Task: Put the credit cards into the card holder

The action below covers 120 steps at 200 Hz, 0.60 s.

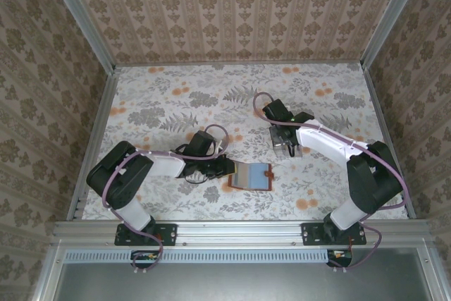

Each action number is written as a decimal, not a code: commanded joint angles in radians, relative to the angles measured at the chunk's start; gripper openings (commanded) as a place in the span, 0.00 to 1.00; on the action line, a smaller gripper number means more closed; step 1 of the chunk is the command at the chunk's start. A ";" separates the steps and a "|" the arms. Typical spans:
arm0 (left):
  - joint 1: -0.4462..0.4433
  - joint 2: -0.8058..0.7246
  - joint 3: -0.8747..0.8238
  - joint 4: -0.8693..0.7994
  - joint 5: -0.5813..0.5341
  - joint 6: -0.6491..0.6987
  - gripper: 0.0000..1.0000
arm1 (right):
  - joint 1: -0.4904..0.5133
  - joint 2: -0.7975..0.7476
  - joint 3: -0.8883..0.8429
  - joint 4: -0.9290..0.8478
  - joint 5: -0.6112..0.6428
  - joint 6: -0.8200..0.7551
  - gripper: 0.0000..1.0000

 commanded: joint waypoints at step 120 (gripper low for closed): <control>0.025 -0.081 0.031 -0.162 0.004 0.124 0.54 | -0.021 -0.333 -0.133 0.138 -0.352 0.065 0.00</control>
